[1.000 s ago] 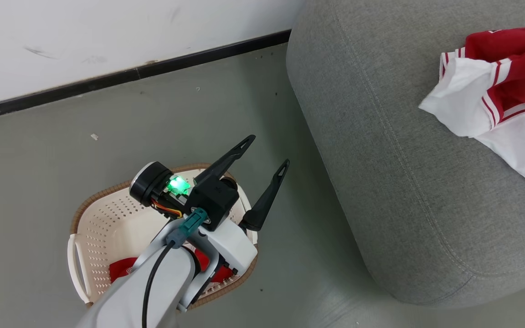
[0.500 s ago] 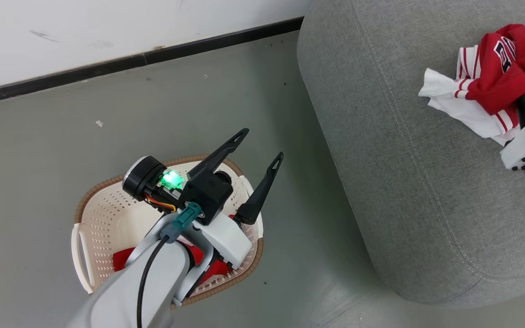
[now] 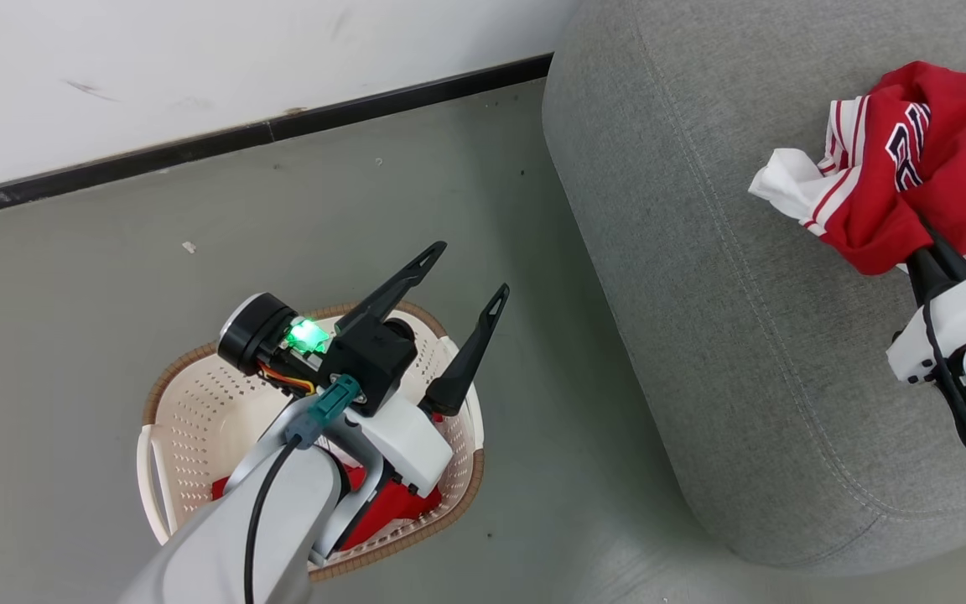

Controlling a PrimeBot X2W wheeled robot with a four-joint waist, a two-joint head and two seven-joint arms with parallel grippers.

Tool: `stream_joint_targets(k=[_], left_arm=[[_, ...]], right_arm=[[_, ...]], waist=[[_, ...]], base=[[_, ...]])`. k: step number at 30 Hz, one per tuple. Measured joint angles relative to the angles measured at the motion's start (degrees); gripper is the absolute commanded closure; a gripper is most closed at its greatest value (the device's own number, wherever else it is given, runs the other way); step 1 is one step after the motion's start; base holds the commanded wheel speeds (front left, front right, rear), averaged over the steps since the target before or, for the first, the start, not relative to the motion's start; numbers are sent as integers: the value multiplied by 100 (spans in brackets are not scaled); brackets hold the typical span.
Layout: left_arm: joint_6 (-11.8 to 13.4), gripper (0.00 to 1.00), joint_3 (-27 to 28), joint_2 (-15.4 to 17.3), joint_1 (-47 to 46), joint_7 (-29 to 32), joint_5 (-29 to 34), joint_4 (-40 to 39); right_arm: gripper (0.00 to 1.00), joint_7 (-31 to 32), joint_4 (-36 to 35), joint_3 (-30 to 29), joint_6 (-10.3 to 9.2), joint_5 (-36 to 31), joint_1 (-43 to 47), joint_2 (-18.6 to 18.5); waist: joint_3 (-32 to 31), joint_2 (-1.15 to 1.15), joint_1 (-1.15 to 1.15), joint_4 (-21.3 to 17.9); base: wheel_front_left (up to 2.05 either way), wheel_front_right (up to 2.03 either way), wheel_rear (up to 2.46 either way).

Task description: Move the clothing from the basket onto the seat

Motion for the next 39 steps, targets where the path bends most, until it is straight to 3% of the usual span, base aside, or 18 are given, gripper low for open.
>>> stream_joint_targets(k=[1, 2, 3, 4, 5, 25, 39], left_arm=[[0, 0, 4, 0, 14, -27, -5, 10], [1, 0, 4, 1, 29, -43, -10, 18], [2, 0, 9, 3, 51, -45, -25, 25], [2, 0, 12, 3, 84, -48, -38, 32], [2, 0, 11, 5, 110, -49, -41, 52], [112, 0, 394, 97, 481, -413, -270, 276], [565, 0, 1076, 367, 961, -797, -476, 676]], right_arm=[[71, 0, -15, -15, 0, 0, 35, 1], [71, 0, -34, -25, 0, -2, 64, 3], [44, 0, -60, -34, 0, -13, 79, 10], [6, 0, -105, -42, 0, -33, 86, 16], [0, 0, -149, -44, 0, -47, 93, 23], [0, 0, -1116, -321, 0, -492, 1045, 93], [0, -1, -1924, -524, 0, -955, 1120, 405]], waist=[[-19, 0, 0, -3], [-37, 0, 0, -8], [-56, 0, 0, -13], [-75, 0, 0, -19], [-95, 0, 0, -25], [-556, 0, 0, -196], [-973, 0, 0, -63]], base=[[0, 0, 0], [0, 0, 0], [0, 0, 0], [0, 0, 0], [0, 0, 0], [0, 0, 0], [0, 0, 0]])
